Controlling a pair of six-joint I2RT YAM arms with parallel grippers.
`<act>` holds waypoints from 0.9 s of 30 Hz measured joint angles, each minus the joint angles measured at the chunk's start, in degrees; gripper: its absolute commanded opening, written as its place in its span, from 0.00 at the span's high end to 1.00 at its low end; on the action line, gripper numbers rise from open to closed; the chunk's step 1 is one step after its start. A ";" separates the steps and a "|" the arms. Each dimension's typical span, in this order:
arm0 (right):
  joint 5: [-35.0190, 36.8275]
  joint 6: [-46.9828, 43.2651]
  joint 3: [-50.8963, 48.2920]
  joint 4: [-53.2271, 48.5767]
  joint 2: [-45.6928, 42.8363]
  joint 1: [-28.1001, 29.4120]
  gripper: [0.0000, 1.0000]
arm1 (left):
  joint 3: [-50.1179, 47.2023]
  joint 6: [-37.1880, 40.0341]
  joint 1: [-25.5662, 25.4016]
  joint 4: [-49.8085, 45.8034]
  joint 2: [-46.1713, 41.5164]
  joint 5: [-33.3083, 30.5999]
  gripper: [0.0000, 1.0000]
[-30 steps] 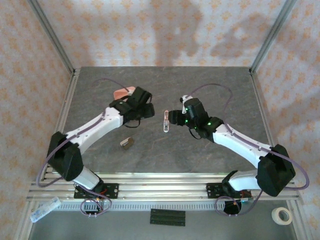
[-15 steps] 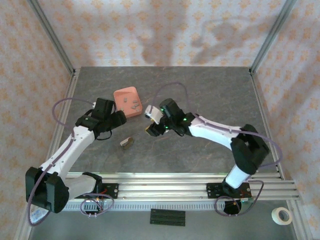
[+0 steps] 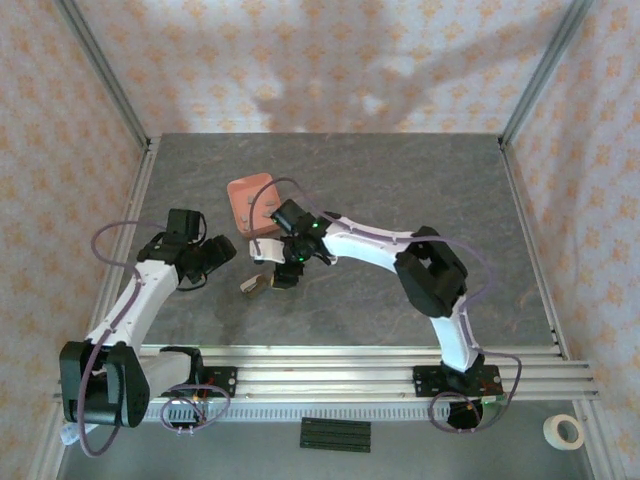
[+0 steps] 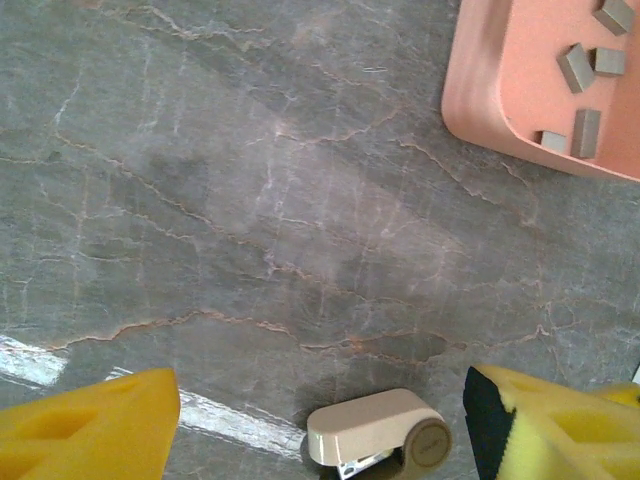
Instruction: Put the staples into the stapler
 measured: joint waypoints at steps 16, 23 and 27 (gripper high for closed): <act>-2.45 -4.24 10.21 -4.33 10.05 2.01 0.32 | -1.29 -0.17 5.79 3.96 1.55 6.14 0.24; -3.32 -3.74 12.00 -3.98 12.52 3.15 0.41 | -1.44 -0.17 5.97 4.24 1.97 6.56 0.24; -3.50 -3.43 12.52 -3.41 12.94 3.10 0.51 | -1.66 -0.13 5.99 4.57 2.60 7.34 0.25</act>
